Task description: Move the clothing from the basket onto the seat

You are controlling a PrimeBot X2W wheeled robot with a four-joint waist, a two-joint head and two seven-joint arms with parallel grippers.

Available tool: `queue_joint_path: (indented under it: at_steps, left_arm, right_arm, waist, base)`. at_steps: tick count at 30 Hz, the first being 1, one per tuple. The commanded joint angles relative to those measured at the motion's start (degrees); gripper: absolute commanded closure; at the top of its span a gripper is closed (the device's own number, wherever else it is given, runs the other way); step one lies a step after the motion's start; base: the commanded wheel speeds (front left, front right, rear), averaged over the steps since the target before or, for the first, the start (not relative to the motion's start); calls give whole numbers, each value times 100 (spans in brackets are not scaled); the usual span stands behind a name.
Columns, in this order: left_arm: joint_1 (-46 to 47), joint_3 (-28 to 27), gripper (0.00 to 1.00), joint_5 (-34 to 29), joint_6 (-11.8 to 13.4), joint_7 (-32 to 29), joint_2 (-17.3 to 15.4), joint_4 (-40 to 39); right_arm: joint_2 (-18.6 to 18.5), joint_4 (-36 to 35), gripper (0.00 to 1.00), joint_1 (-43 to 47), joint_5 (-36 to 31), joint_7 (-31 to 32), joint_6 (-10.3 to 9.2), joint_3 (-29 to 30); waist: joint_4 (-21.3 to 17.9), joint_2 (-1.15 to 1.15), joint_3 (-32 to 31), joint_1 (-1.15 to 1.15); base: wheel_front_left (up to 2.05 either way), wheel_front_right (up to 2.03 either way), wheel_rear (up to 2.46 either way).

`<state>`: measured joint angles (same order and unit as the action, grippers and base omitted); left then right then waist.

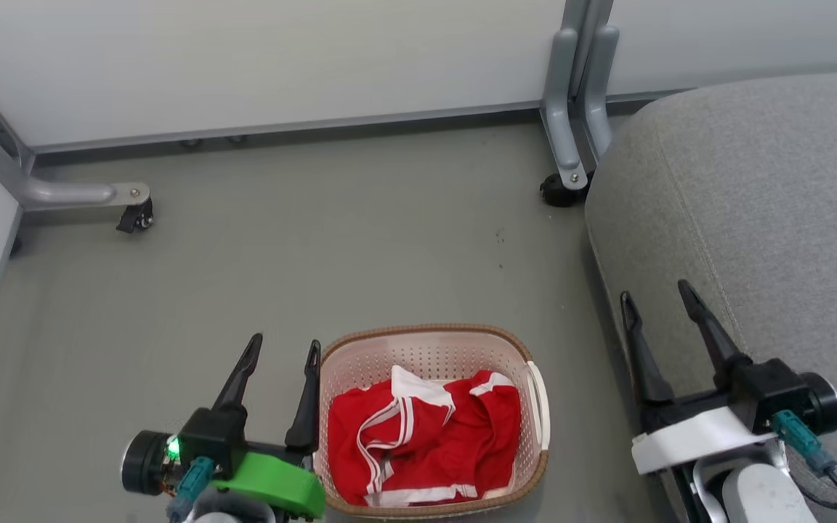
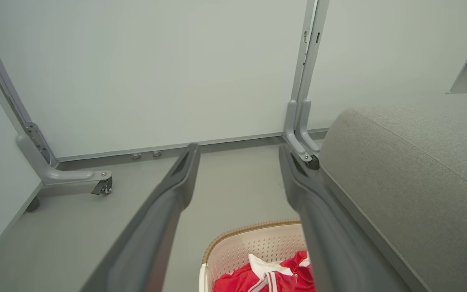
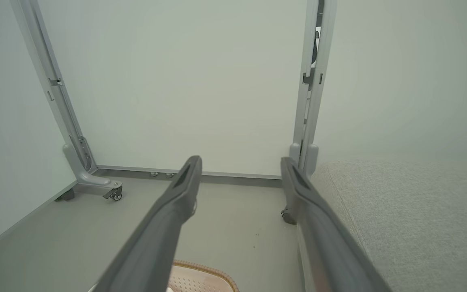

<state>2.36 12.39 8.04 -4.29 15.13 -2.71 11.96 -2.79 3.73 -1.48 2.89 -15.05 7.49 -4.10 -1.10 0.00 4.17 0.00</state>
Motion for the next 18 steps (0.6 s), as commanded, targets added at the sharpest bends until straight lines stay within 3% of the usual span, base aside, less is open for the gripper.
queue_joint_path:
  at_steps: [1, 12, 18]
  left_arm:
    - [191, 28, 0, -49, -29, 4, -33, 66]
    - [1518, 865, 0, -672, -266, 4, -91, 819]
    - [2507, 1717, 0, -693, -317, 4, -361, 1614]
  right_arm:
    - [-21, -52, 0, -146, -73, -19, 0, 62]
    - [-29, -466, 0, -884, -220, -19, 0, 579]
    - [-51, -627, 0, -1226, -263, -19, 0, 596]
  waist:
    - [20, 0, 503, 0]
    - [154, 0, 1880, 0]
    - [96, 0, 2590, 0]
  base:
    - [0, 0, 0]
    - [0, 0, 0]
    - [0, 0, 0]
